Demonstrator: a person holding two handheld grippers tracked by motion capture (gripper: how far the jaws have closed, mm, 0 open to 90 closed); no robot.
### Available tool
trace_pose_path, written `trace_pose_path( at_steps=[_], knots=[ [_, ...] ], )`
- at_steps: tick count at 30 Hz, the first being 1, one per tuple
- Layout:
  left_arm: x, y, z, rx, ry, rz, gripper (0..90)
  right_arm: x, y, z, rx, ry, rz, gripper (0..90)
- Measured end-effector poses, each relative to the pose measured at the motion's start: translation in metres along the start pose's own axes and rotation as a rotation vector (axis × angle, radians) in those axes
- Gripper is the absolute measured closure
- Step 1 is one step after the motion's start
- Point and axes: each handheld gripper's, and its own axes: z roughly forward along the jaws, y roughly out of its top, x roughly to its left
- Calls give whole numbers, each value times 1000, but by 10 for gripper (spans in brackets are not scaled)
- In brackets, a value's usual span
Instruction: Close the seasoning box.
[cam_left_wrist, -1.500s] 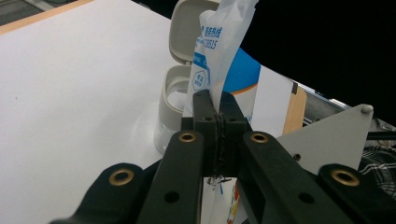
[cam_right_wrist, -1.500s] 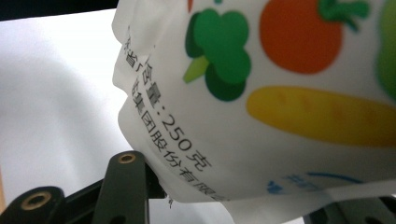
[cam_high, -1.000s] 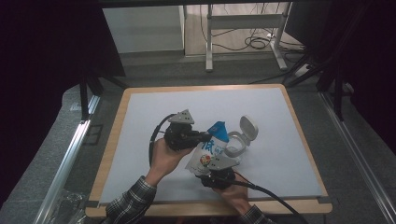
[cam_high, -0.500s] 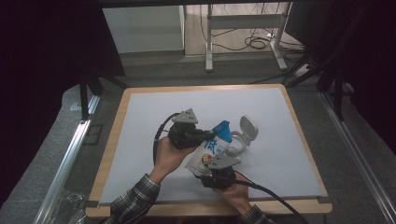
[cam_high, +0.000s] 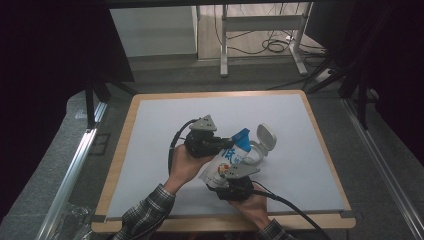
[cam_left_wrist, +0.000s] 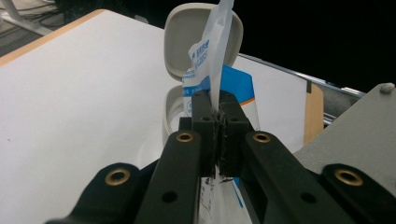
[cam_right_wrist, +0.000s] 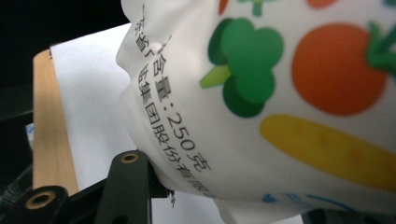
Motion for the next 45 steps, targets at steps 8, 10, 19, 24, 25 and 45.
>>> trace_pose_path(
  at_steps=[8,10,19,24,25,45],
  knots=[
    [1,2,6,19,5,3,878,-1,0,-1,12,34,24,536],
    [1,3,7,21,7,3,879,-1,1,-1,14,36,28,538],
    [3,6,13,30,5,-8,880,-1,2,-3,7,48,25,554],
    [4,7,15,30,5,-10,880,-2,3,-3,8,53,29,556],
    [4,7,15,31,4,-11,880,-2,3,-3,7,52,29,556],
    [6,12,24,39,2,-9,880,-3,6,-7,-9,80,50,561]
  ],
)
